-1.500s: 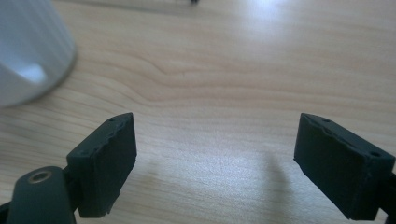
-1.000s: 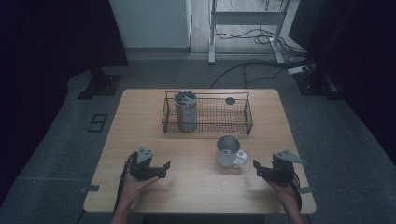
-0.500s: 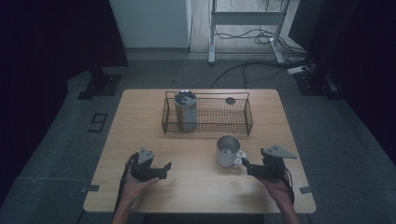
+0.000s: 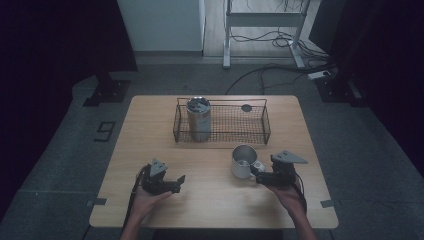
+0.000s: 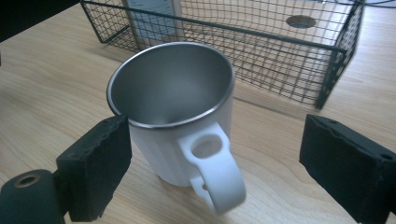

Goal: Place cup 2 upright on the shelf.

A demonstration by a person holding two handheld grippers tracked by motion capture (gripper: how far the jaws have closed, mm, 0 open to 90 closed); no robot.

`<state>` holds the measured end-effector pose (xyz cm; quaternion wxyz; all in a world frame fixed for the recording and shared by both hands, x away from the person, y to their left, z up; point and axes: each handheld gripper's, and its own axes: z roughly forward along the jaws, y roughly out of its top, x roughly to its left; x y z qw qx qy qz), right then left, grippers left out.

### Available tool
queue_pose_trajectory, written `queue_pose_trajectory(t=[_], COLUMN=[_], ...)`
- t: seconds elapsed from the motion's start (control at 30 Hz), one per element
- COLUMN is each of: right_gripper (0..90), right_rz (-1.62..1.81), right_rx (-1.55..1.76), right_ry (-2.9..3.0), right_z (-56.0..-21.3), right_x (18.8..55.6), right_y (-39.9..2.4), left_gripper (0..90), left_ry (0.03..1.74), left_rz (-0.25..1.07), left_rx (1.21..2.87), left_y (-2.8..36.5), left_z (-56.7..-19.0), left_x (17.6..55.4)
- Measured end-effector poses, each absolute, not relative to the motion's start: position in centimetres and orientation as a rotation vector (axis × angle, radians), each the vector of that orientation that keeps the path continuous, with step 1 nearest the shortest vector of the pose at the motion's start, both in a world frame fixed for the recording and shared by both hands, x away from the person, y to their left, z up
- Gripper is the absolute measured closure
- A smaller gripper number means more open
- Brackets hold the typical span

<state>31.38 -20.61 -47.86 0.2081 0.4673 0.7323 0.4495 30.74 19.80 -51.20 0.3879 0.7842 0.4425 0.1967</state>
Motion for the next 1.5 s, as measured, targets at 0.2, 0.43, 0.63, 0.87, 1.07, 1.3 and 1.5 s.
queue_pose_trajectory(t=[0.2, 0.43, 0.63, 0.87, 1.07, 1.3, 1.5], right_gripper=[7.7, 5.7, 4.0, 1.2, 0.0, 0.0, 4.7], right_rz=[1.257, 1.265, 1.258, 1.227, 1.174, 1.095, 1.045], right_rx=[1.302, 1.304, 1.284, 1.266, 1.267, 1.290, 1.303], right_ry=[2.055, 2.074, 2.112, 2.153, 2.160, 2.185, 2.184], right_z=[-47.9, -47.8, -47.6, -47.4, -47.5, -48.0, -48.6], right_x=[32.3, 33.3, 33.8, 34.4, 35.1, 35.8, 36.1], right_y=[-19.9, -18.9, -18.0, -16.7, -15.7, -14.9, -14.5], left_gripper=[7.5, 7.5, 7.5, 7.6, 7.8, 7.8, 8.9], left_ry=[1.120, 1.111, 1.126, 1.130, 1.138, 1.144, 1.151], left_rz=[0.510, 0.512, 0.513, 0.512, 0.506, 0.501, 0.499], left_rx=[1.991, 2.002, 1.994, 1.996, 1.996, 1.998, 1.994], left_y=[19.9, 19.1, 19.5, 19.7, 19.8, 19.9, 19.9], left_z=[-51.1, -51.3, -51.3, -51.4, -51.6, -51.7, -51.9], left_x=[30.7, 30.6, 30.7, 30.7, 30.7, 30.7, 30.8])
